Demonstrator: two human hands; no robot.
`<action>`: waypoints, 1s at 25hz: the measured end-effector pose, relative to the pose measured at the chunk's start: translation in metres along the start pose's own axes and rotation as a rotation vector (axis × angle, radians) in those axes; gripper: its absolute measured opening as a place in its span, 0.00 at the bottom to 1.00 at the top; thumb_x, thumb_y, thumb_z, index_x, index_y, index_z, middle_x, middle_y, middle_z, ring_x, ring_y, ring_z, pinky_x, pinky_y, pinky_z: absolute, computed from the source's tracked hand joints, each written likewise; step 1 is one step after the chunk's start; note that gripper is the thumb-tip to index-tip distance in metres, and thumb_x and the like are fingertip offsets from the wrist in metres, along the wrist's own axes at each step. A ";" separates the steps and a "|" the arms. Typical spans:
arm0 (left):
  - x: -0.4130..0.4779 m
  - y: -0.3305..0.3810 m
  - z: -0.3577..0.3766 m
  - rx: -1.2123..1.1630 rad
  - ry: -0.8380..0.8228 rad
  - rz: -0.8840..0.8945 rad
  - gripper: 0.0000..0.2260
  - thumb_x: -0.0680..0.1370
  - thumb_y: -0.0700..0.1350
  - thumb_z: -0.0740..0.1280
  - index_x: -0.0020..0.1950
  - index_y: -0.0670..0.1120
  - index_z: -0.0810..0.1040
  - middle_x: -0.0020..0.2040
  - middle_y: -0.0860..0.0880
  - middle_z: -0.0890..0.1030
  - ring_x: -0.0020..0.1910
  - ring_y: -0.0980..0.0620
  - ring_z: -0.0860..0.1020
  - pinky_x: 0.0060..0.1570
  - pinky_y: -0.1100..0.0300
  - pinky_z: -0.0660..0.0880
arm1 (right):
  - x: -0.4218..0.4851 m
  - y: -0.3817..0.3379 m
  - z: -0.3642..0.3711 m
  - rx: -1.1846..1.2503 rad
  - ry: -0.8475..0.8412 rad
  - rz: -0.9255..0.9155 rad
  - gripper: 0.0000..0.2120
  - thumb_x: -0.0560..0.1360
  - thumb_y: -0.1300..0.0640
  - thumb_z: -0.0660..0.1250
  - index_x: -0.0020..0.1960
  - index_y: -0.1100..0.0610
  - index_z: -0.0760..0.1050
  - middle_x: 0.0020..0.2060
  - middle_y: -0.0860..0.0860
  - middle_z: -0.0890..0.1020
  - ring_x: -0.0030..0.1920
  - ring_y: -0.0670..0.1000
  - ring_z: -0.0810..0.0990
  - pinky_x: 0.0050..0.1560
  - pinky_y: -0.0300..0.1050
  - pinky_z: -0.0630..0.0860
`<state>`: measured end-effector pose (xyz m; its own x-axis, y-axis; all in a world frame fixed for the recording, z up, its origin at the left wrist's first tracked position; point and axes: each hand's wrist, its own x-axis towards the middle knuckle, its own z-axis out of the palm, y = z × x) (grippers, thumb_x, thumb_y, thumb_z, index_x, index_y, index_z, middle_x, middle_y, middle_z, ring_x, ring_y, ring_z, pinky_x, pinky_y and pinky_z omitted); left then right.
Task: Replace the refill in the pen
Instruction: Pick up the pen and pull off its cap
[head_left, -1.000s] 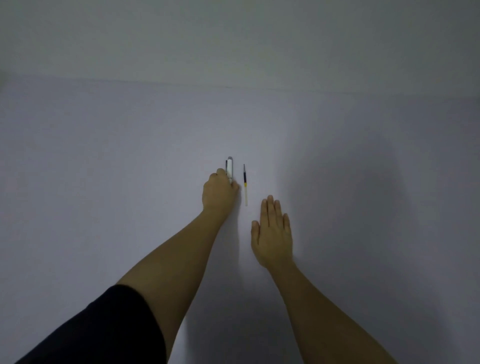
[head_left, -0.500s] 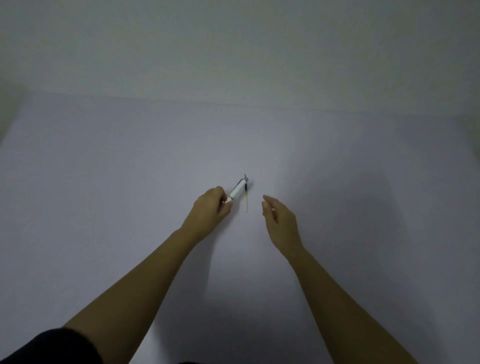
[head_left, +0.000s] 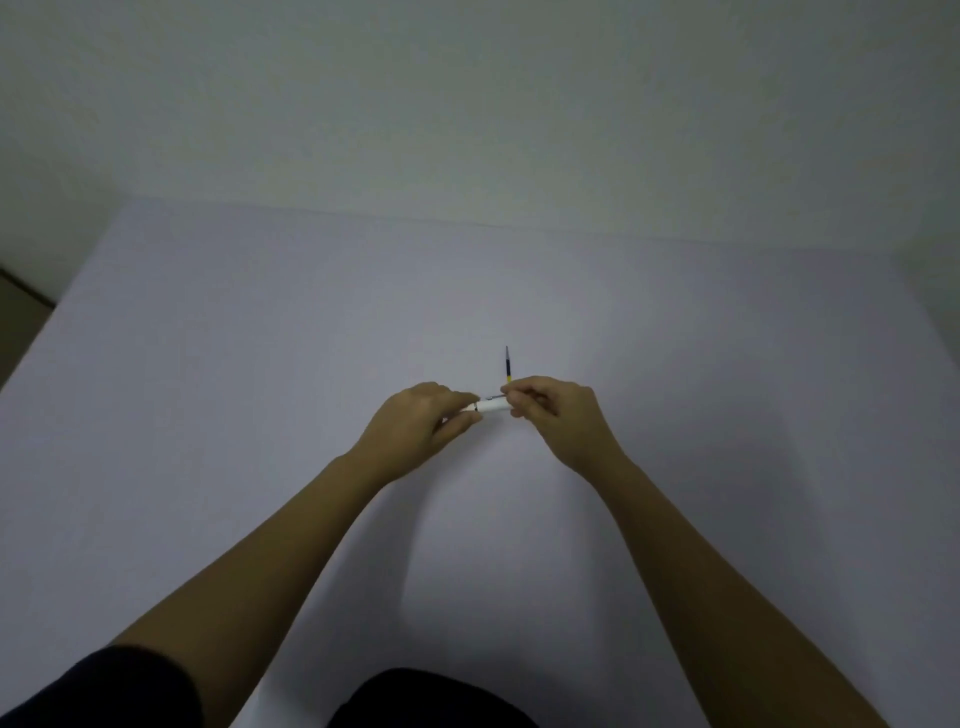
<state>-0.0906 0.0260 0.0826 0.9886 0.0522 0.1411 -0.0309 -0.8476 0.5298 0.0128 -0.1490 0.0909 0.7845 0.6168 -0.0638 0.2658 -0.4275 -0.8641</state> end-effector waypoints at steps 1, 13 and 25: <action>0.001 0.001 -0.003 0.037 0.040 0.020 0.11 0.78 0.49 0.64 0.57 0.49 0.80 0.36 0.47 0.80 0.34 0.51 0.73 0.32 0.59 0.67 | -0.001 -0.002 0.000 0.015 0.010 -0.001 0.07 0.76 0.58 0.66 0.51 0.57 0.81 0.38 0.53 0.85 0.39 0.48 0.82 0.40 0.32 0.74; 0.009 -0.002 0.000 0.058 0.052 -0.146 0.20 0.75 0.59 0.64 0.65 0.55 0.74 0.40 0.51 0.80 0.37 0.54 0.74 0.34 0.61 0.69 | 0.002 0.006 -0.029 0.112 0.136 0.105 0.06 0.75 0.56 0.66 0.50 0.51 0.81 0.38 0.48 0.83 0.40 0.41 0.81 0.38 0.25 0.72; 0.030 -0.012 0.027 -0.112 0.077 -0.300 0.17 0.77 0.56 0.62 0.64 0.52 0.76 0.37 0.52 0.77 0.39 0.52 0.75 0.38 0.60 0.69 | 0.042 0.079 -0.014 -0.204 0.072 0.341 0.07 0.70 0.60 0.71 0.44 0.63 0.81 0.44 0.61 0.84 0.46 0.56 0.81 0.49 0.45 0.73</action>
<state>-0.0563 0.0236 0.0582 0.9423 0.3339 0.0258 0.2393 -0.7253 0.6455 0.0748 -0.1663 0.0269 0.8823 0.3718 -0.2885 0.0831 -0.7265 -0.6821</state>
